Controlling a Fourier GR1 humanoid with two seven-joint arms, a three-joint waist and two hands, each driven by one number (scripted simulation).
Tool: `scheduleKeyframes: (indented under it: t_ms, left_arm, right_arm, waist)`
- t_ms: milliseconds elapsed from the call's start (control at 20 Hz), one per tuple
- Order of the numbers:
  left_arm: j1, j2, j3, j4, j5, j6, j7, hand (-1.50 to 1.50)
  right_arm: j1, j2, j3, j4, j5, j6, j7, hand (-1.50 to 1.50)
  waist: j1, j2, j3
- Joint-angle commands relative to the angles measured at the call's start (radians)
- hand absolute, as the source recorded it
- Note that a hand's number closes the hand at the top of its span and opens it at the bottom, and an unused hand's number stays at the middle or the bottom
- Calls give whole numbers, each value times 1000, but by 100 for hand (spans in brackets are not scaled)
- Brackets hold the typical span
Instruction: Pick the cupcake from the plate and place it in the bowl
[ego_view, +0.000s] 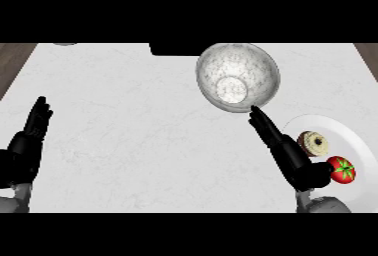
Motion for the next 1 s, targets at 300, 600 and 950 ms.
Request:
scheduleKeyframes:
  t_ms: [300,600,950]
  left_arm:
    - [-21,-9,-49,-42,71,-125,95,0]
    - [-100,-21,-87,-92,137,-204,256,0]
    - [-149,-6,-52,-74,158,-256,293,0]
  right_arm:
    - [92,-279,-226,110,340,-332,72,150]
    - [87,72,-281,66,492,-895,37,-150]
    - [24,49,-217,37,941,-920,494,-150]
  waist:
    - [-67,32,-37]
    - [-21,-1,7]
    - [-3,-2,1]
